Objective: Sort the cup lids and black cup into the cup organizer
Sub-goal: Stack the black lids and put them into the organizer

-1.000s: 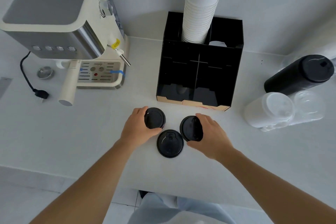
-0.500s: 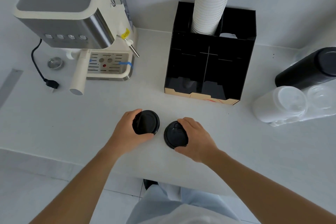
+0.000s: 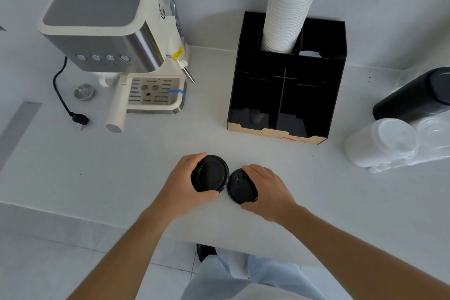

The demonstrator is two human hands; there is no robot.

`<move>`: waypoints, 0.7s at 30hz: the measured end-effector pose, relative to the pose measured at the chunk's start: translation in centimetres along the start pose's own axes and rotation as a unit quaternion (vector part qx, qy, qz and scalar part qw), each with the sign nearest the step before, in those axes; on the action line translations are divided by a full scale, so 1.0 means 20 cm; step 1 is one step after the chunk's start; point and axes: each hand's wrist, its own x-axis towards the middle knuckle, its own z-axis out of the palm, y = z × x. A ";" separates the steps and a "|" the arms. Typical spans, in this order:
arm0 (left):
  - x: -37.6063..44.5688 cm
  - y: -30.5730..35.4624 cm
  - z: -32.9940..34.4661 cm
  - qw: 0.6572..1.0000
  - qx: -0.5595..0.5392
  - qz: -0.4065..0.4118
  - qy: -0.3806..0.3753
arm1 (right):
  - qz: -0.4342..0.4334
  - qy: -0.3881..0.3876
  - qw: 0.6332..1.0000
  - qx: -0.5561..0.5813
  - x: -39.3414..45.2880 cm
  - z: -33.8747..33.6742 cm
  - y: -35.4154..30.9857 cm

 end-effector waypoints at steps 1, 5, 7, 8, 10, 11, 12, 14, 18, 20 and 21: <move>0.00 0.01 0.01 1.000 0.005 0.012 -0.006 | 0.000 -0.007 1.000 0.003 0.00 0.00 0.00; 0.00 0.08 0.04 0.997 0.033 0.060 -0.040 | 0.023 -0.027 0.998 0.057 -0.03 -0.03 0.04; 0.00 0.12 0.07 0.993 0.047 0.085 -0.060 | 0.042 -0.020 0.995 0.085 -0.07 -0.06 0.07; 0.01 0.14 0.09 0.991 0.056 0.100 -0.071 | 0.052 -0.013 0.994 0.096 -0.09 -0.07 0.09; 0.02 0.18 0.14 0.985 0.083 0.122 -0.089 | 0.071 0.009 0.991 0.116 -0.12 -0.08 0.13; 0.03 0.19 0.16 0.981 0.104 0.131 -0.096 | 0.081 0.025 0.987 0.139 -0.12 -0.08 0.14; 0.04 0.20 0.18 0.977 0.127 0.142 -0.101 | 0.098 0.044 0.978 0.180 -0.12 -0.08 0.15; 0.06 0.23 0.23 0.966 0.172 0.164 -0.106 | 0.147 0.069 0.946 0.282 -0.12 -0.08 0.16; 0.10 0.23 0.30 0.948 0.224 0.188 -0.123 | 0.177 0.057 0.904 0.386 -0.11 -0.09 0.13; 0.11 0.22 0.31 0.944 0.240 0.184 -0.133 | 0.157 0.049 0.909 0.383 -0.11 -0.08 0.11; 0.12 0.21 0.32 0.942 0.247 0.180 -0.138 | 0.151 0.044 0.914 0.373 -0.11 -0.07 0.10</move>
